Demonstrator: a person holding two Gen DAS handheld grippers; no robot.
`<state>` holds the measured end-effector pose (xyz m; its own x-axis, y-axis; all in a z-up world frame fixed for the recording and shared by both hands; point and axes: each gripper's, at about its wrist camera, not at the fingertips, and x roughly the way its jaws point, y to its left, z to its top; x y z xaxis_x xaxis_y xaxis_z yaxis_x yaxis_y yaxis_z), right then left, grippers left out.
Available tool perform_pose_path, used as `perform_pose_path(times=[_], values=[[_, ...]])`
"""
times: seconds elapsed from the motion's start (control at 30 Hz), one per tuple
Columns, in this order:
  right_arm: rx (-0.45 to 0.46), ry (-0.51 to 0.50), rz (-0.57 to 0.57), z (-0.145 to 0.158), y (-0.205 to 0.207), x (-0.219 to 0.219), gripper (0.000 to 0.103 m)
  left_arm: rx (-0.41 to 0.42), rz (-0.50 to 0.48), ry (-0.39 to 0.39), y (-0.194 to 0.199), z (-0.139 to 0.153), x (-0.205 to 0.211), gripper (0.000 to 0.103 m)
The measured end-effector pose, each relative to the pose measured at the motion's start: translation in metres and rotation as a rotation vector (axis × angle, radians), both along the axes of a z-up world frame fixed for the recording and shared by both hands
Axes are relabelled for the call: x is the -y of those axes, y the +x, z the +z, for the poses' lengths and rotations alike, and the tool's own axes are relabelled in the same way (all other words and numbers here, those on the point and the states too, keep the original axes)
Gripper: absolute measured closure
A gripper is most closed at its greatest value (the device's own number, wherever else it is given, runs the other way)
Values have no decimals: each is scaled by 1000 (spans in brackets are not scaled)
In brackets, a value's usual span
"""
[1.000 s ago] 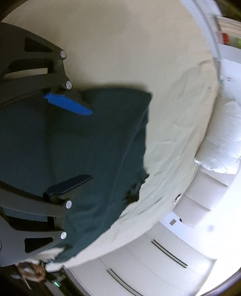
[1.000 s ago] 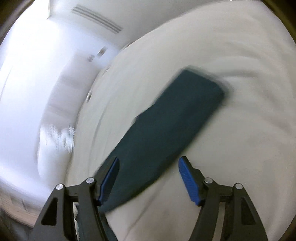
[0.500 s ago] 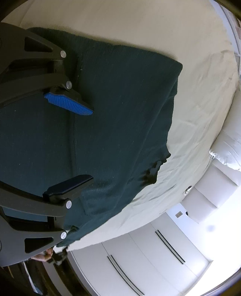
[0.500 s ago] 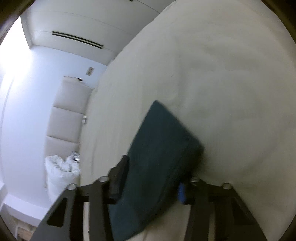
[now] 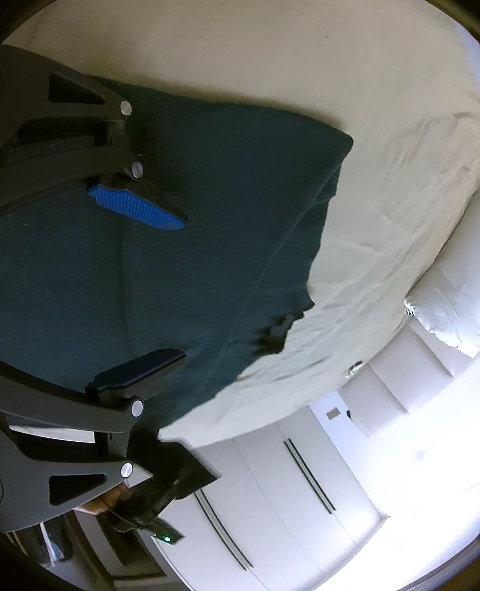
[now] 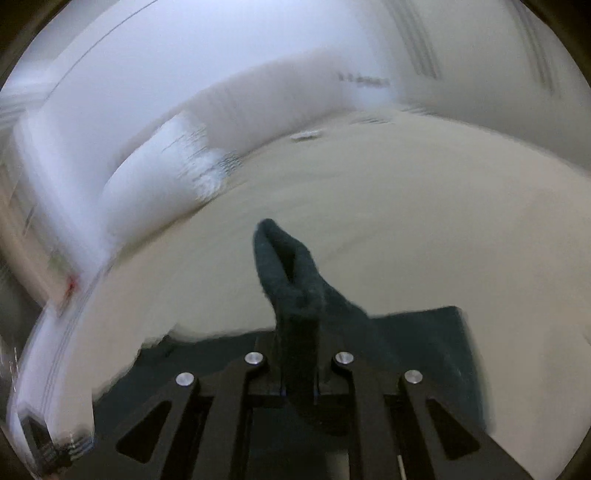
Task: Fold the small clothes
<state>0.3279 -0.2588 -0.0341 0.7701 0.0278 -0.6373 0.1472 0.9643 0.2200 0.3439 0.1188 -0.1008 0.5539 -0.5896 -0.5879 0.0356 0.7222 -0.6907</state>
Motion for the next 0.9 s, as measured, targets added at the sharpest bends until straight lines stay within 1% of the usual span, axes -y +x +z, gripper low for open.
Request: perform_pose_path(times=[0.03, 0.07, 0.1, 0.13, 0.17, 0.27, 0.33, 0.4, 0.43, 0.47, 0.5, 0.57, 0.6, 0.67, 0.73, 0.77, 0.83, 0.9], values=[[-12, -41, 90, -8, 11, -43, 93, 2, -1, -13, 1, 1, -2, 37], [-24, -88, 155, -19, 20, -79, 93, 3, -2, -25, 2, 1, -4, 37], [-36, -115, 195, -28, 24, -102, 93, 3, -5, -44, 4, 1, -6, 37], [-63, -147, 252, -44, 31, -134, 93, 2, -7, -57, 4, 1, -7, 37], [-85, -169, 282, -58, 35, -155, 93, 3, -8, -66, 5, 2, -8, 37], [-140, -242, 339, -89, 46, -189, 93, 0, -28, -93, 8, 4, -9, 37], [-165, -230, 347, -102, 43, -199, 93, -12, -58, -112, 15, 2, -2, 37], [-165, -197, 354, -105, 40, -199, 87, -32, -77, -128, 22, -2, 3, 37], [-163, -166, 366, -104, 40, -195, 82, -54, -84, -128, 27, -6, 7, 37], [-161, -109, 394, -102, 40, -191, 67, -71, -87, -122, 30, -9, 10, 37], [-157, -79, 407, -102, 27, -189, 48, -90, -100, -114, 34, -12, 15, 37], [-139, -25, 414, -95, 7, -182, 32, -119, -124, -104, 37, -18, 24, 37], [-124, -9, 402, -91, -1, -175, 30, -134, -135, -94, 39, -20, 29, 37], [-124, 29, 372, -87, -21, -156, 29, -151, -151, -90, 42, -23, 36, 37], [-132, 72, 334, -88, -32, -139, 29, -151, -152, -82, 43, -23, 44, 37], [-133, 100, 309, -88, -43, -126, 29, -151, -160, -83, 46, -22, 48, 37], [-118, 138, 272, -84, -65, -107, 29, -153, -171, -78, 47, -21, 55, 37], [-113, 182, 236, -86, -76, -86, 29, -152, -173, -66, 47, -19, 62, 37]])
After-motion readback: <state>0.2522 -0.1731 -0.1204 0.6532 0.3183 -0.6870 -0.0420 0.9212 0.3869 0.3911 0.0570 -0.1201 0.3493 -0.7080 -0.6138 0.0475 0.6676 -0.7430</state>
